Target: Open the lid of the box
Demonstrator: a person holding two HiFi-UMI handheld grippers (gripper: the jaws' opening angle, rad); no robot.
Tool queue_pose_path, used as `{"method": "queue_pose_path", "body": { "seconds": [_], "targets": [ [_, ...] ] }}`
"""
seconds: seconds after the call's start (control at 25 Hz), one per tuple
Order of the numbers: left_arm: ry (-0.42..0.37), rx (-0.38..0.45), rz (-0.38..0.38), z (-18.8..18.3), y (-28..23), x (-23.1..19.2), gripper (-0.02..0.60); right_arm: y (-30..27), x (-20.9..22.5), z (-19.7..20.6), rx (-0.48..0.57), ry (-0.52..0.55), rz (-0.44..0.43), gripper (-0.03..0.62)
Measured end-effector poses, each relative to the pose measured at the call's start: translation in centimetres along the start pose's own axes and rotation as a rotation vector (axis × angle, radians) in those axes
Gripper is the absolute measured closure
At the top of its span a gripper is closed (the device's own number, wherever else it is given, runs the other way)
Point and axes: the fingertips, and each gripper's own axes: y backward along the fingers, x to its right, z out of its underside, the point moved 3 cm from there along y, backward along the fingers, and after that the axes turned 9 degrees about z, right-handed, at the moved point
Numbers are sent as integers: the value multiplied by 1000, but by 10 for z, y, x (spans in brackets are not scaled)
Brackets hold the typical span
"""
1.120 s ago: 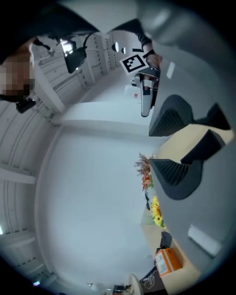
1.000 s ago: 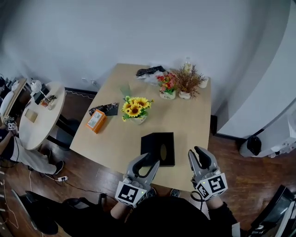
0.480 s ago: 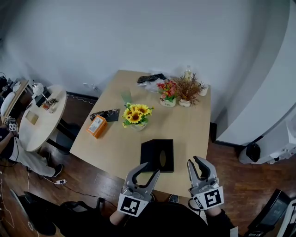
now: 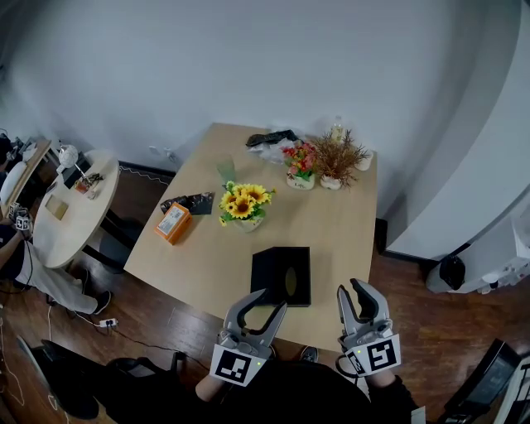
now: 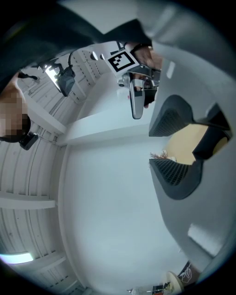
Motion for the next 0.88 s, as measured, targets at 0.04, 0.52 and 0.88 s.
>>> {"method": "queue_pose_path", "body": {
  "seconds": [0.04, 0.52, 0.88],
  "targets": [
    [2, -4, 0, 1, 0, 1, 448, 1, 0, 0, -2, 1, -2, 514],
    [81, -7, -29, 8, 0, -4, 449, 1, -4, 10, -38, 8, -22, 514],
    [82, -13, -40, 7, -1, -6, 449, -2, -3, 10, -36, 4, -33, 516]
  ]
}}
